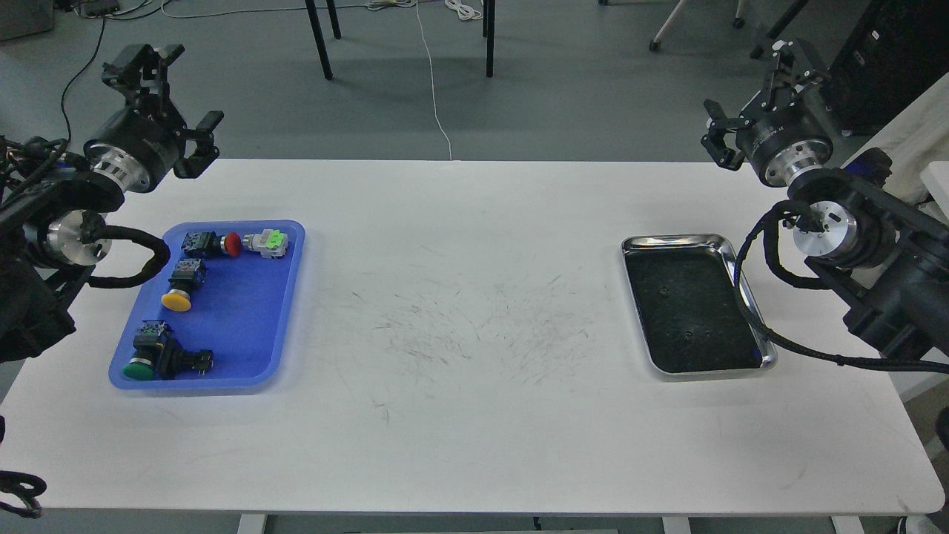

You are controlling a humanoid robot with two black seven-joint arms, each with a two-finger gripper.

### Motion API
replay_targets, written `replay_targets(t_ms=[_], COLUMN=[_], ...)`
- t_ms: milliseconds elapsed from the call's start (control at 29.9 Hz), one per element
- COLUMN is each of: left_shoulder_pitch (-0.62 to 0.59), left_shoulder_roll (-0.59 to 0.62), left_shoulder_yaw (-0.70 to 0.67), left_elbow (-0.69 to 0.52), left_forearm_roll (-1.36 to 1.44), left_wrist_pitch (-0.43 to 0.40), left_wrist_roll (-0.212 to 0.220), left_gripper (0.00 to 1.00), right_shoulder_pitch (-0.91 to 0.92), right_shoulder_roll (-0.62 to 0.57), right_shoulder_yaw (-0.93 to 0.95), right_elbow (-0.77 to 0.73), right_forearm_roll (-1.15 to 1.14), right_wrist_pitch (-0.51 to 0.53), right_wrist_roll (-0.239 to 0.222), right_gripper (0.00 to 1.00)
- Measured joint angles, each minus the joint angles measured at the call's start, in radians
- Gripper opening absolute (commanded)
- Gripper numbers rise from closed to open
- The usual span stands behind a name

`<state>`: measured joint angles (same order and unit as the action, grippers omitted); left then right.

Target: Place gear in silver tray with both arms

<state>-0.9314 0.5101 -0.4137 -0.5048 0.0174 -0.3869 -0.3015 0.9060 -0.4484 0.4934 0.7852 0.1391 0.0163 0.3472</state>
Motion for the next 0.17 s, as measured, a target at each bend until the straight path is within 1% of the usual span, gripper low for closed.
replay_targets(t_ms=[167], left_shoulder_pitch=[0.005], left_shoulder_roll=[-0.001], left_shoulder_yaw=[-0.020], left_elbow=[-0.002], left_forearm_roll=[0.001], left_wrist_pitch=[-0.002], left_wrist_roll=[-0.036], left_gripper=[0.98], right_shoulder_pitch=[-0.005], right_shoulder_roll=[0.000], right_shoulder_yaw=[-0.001], right_elbow=[0.009], right_forearm_roll=[0.000], right_wrist_pitch=[-0.017], right_wrist_roll=[0.001], right_gripper=[0.99])
